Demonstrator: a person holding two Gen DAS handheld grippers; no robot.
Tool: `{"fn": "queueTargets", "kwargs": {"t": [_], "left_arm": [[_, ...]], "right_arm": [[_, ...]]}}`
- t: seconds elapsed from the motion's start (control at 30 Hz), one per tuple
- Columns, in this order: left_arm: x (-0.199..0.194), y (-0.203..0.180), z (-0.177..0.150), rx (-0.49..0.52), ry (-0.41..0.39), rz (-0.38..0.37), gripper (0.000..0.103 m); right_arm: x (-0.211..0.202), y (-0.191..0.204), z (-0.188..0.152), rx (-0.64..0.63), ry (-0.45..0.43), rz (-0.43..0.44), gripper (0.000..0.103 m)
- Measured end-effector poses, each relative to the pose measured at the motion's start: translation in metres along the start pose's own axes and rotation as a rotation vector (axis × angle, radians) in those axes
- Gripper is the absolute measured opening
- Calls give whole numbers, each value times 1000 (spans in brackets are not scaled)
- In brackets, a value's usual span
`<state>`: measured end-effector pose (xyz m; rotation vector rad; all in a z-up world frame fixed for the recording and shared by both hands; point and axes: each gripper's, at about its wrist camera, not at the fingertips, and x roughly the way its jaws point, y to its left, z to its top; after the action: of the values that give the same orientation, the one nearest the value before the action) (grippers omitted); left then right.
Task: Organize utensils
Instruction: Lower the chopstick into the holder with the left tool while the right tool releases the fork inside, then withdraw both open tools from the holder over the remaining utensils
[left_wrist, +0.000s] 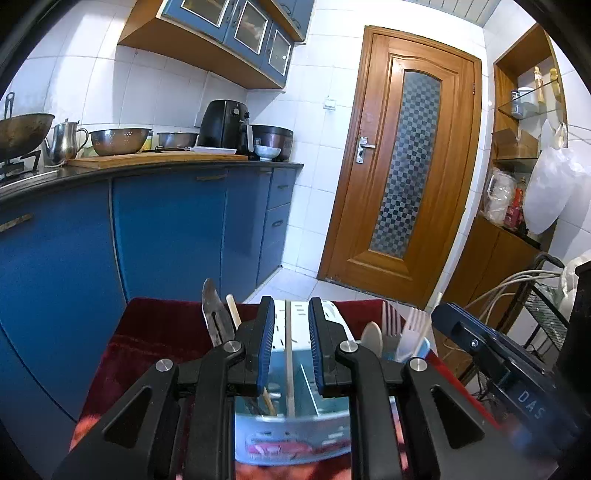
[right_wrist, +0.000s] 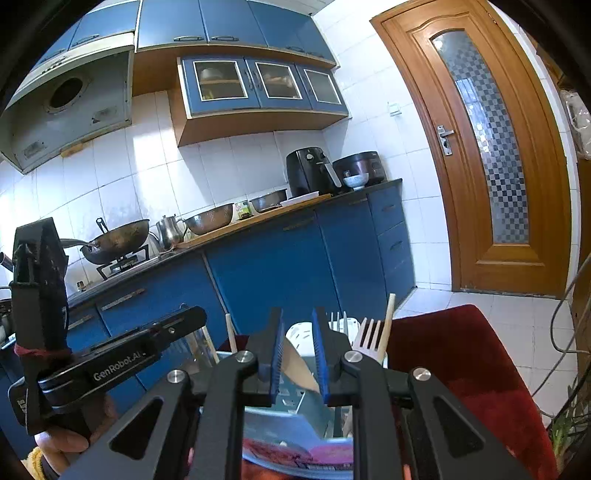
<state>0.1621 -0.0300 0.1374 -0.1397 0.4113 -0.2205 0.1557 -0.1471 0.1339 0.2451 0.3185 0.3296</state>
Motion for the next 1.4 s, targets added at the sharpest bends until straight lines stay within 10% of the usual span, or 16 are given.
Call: {"fn": "queueTargets", "kwargs": {"t": [1.4], "left_arm": [[-22,6,-113,-20,310,45,17]], "right_arm": [[-13,-33,-116,97,423,-167,26]]}}
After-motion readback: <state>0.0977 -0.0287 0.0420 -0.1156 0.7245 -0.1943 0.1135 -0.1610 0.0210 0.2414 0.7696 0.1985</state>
